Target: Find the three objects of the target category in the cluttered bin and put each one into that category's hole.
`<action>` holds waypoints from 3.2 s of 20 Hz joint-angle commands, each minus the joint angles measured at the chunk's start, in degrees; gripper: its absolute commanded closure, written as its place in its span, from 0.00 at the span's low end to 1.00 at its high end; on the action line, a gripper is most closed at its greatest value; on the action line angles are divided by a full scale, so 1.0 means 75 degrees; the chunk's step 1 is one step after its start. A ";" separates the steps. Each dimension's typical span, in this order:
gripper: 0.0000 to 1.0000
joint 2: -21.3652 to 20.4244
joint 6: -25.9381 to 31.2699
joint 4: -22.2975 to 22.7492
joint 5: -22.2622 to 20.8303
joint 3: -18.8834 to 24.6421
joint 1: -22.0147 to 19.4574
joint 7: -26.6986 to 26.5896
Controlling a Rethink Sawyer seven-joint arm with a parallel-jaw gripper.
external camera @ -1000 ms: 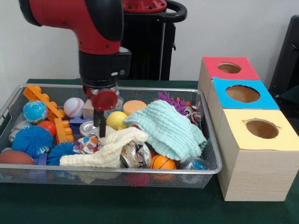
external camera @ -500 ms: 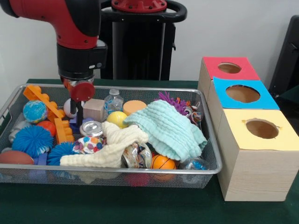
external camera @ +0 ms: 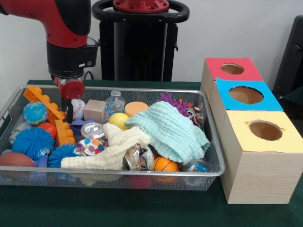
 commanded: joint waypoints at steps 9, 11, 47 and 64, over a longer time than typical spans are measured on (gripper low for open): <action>0.00 -0.0053 0.0849 0.0746 0.0528 0.1445 -0.0336 -0.0935; 0.00 -0.0098 0.0628 0.0921 0.0720 0.1392 -0.0122 -0.0394; 0.00 -0.0529 -0.0761 0.1671 0.4093 -0.0088 0.3201 0.1731; 0.00 0.1718 -0.2606 0.0572 0.4585 -0.0165 0.3467 0.0851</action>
